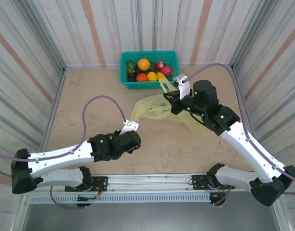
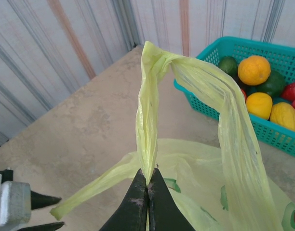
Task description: Place the fake fruits into the plastic bag and tie a complex knot
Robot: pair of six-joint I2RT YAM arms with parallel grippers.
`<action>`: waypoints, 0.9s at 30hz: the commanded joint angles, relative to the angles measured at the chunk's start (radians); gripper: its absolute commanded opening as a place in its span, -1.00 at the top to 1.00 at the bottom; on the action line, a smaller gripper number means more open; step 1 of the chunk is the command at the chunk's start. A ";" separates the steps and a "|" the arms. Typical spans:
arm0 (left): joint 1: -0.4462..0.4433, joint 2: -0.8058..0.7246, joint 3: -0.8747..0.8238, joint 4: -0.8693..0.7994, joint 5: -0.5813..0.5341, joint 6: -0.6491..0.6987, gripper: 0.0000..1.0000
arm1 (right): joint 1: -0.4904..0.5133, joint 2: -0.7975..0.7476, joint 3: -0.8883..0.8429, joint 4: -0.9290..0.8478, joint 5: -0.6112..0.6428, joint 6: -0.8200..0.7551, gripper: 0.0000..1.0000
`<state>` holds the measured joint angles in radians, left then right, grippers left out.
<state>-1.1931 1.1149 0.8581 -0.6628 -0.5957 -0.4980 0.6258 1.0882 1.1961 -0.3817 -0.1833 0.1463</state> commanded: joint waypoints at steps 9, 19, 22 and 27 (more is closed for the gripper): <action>0.238 -0.106 0.209 0.018 0.324 0.230 1.00 | -0.037 -0.045 0.010 -0.094 -0.100 -0.051 1.00; 0.264 -0.115 0.390 -0.163 0.526 0.141 1.00 | -0.003 -0.252 -0.161 -0.182 -0.112 -0.083 1.00; 0.263 -0.129 0.433 -0.183 0.542 0.073 1.00 | 0.044 -0.312 -0.202 -0.233 -0.054 -0.024 1.00; 0.197 -0.081 0.505 -0.239 0.574 -0.031 1.00 | 0.061 -0.438 -0.312 -0.224 -0.061 0.091 0.98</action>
<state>-0.9569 1.0180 1.3128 -0.8387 -0.0521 -0.4477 0.6807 0.7036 0.9222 -0.5827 -0.2596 0.1497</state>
